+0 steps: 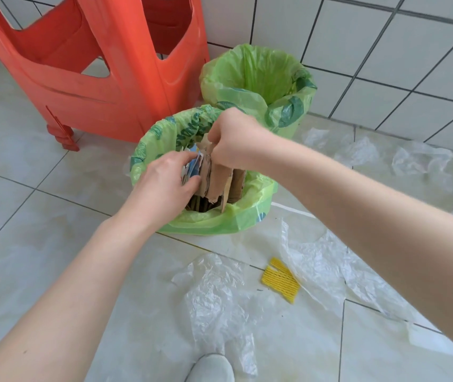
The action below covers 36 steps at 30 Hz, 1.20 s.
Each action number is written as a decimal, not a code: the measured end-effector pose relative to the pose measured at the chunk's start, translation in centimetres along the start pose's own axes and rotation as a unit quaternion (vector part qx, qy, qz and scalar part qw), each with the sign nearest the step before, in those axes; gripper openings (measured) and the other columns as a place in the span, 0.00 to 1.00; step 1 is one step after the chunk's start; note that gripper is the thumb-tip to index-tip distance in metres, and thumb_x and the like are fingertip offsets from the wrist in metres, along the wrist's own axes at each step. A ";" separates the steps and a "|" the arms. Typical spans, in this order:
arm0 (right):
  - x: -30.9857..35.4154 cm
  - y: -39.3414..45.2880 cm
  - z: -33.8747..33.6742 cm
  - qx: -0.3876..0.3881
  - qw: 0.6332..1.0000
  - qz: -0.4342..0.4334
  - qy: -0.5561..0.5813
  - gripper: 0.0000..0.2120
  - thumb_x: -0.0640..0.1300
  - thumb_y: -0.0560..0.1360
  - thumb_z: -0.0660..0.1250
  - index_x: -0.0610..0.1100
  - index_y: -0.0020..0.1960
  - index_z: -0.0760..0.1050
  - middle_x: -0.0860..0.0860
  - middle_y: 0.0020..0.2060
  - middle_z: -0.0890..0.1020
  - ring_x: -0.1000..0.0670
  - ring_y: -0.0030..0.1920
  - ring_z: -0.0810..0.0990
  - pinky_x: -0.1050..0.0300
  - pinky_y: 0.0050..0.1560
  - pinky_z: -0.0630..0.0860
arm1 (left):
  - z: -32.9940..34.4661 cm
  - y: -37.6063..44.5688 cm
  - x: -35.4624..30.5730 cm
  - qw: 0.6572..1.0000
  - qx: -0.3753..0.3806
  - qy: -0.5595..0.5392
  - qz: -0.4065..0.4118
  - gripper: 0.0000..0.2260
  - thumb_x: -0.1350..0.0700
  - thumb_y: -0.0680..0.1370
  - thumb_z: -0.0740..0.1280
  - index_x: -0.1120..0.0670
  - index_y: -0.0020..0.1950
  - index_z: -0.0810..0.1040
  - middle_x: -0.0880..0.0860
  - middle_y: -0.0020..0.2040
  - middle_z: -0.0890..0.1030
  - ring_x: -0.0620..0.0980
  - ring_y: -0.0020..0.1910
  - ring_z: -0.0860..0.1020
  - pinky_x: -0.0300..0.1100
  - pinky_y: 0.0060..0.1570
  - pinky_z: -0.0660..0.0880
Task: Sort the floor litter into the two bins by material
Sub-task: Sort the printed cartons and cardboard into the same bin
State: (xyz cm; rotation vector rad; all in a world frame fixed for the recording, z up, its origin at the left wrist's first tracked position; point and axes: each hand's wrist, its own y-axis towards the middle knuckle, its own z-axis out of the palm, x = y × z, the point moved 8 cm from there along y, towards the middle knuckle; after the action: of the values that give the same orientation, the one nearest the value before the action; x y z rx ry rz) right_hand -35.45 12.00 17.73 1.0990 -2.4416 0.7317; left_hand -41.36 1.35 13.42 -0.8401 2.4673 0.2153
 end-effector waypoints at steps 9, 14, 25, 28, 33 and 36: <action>-1.9 -0.4 1.1 -0.027 0.999 -0.039 0.002 0.08 0.37 0.72 0.61 0.40 0.46 0.79 0.43 0.43 0.81 0.39 0.48 0.76 0.54 0.38 0.75 | 1.5 -0.3 -0.9 0.996 0.029 0.078 -0.028 0.21 0.61 0.76 0.62 0.53 0.69 0.70 0.56 0.64 0.75 0.59 0.62 0.73 0.51 0.56 0.72; -5.3 -3.8 -1.6 -0.084 0.992 -0.076 0.061 0.15 0.44 0.76 0.62 0.44 0.62 0.75 0.51 0.56 0.81 0.50 0.58 0.77 0.53 0.60 0.74 | -0.1 -2.4 -2.1 0.998 -0.016 0.060 -0.021 0.17 0.58 0.77 0.63 0.55 0.66 0.72 0.56 0.61 0.77 0.58 0.60 0.74 0.51 0.55 0.74; -17.0 -14.4 5.7 0.006 0.991 -0.010 0.135 0.14 0.37 0.74 0.63 0.47 0.58 0.76 0.53 0.47 0.82 0.56 0.50 0.80 0.61 0.52 0.76 | -0.7 -12.1 -9.4 0.980 -0.015 0.007 0.200 0.10 0.58 0.75 0.63 0.55 0.54 0.79 0.46 0.46 0.82 0.45 0.45 0.80 0.46 0.42 0.78; -18.6 -16.2 8.7 0.033 0.991 -0.001 0.133 0.14 0.38 0.75 0.63 0.48 0.58 0.76 0.55 0.46 0.82 0.58 0.49 0.79 0.63 0.50 0.75 | 2.8 -14.2 -8.2 0.982 0.013 -0.024 0.187 0.08 0.58 0.75 0.63 0.54 0.50 0.80 0.45 0.43 0.81 0.45 0.42 0.79 0.45 0.41 0.78; -20.5 -18.5 13.7 0.075 0.994 -0.021 0.071 0.13 0.42 0.76 0.63 0.48 0.61 0.73 0.55 0.52 0.79 0.55 0.55 0.76 0.61 0.57 0.72 | 12.1 -16.1 -1.9 0.982 0.152 0.006 0.110 0.09 0.56 0.74 0.62 0.50 0.52 0.78 0.44 0.48 0.80 0.47 0.50 0.77 0.48 0.46 0.77; -22.2 -19.1 15.9 0.103 0.995 -0.013 0.013 0.16 0.46 0.78 0.61 0.48 0.65 0.69 0.53 0.59 0.75 0.50 0.61 0.71 0.61 0.59 0.68 | 16.1 -16.9 2.1 0.973 0.217 0.054 0.051 0.15 0.58 0.74 0.65 0.50 0.60 0.76 0.45 0.59 0.75 0.49 0.62 0.71 0.47 0.59 0.72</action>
State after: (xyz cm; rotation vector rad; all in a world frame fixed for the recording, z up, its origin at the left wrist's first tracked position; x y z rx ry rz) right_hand -8.53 4.73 -0.64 1.1842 -2.3660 1.0003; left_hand -25.67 -8.27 -1.14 -0.5500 2.5198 -0.3339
